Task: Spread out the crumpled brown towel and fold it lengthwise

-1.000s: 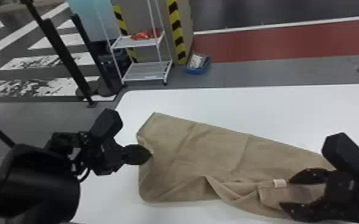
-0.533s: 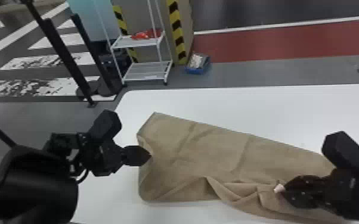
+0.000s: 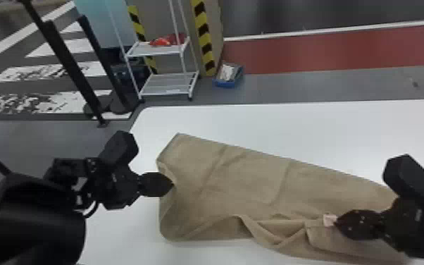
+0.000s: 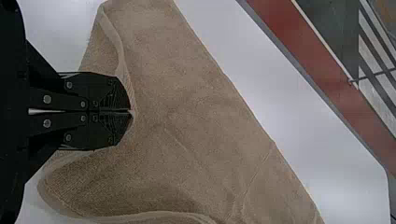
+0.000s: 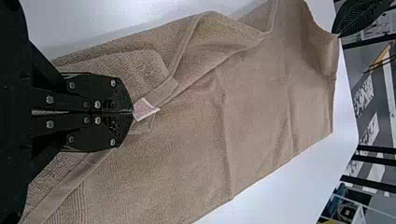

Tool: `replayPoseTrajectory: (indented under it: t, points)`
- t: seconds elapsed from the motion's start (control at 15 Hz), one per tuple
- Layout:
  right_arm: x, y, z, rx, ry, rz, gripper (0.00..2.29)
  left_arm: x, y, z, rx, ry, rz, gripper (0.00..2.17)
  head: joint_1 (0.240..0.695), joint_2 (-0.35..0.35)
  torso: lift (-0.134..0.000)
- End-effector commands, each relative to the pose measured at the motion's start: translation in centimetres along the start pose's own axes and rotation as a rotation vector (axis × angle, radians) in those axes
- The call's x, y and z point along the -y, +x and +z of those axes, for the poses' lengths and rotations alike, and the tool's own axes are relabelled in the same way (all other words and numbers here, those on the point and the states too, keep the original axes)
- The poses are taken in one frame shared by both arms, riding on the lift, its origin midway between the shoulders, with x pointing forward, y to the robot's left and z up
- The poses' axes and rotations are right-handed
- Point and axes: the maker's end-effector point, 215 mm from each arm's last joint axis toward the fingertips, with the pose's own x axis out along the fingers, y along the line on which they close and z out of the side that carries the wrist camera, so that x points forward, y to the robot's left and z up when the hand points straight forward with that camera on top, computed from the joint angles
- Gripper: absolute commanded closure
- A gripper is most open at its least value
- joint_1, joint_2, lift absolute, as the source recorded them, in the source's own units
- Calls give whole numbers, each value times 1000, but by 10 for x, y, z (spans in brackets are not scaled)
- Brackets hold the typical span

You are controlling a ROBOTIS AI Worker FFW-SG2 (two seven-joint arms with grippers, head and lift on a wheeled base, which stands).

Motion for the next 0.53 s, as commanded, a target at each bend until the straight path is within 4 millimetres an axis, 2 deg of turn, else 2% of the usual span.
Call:
replayPoseTrajectory:
  t: [0.0,0.13,0.27,0.33,0.47]
  points:
    - [12,-21,-1,17,1,-36,1420,-2,-1,0,0,0,4,1372,695,252,-124]
    - [34,-54,-9,38,26,-95,1420,-3,-2,-1,0,-1,10,1372,695,237,-124]
    - [50,-94,-27,41,46,-162,1420,-4,-1,-1,0,-3,12,1372,695,207,-124]
    - [57,-118,-44,34,67,-197,1420,-4,-1,0,4,-5,14,1372,695,186,-124]
    - [57,-158,-82,5,101,-244,1420,-1,4,2,5,-4,17,1372,695,117,-124]
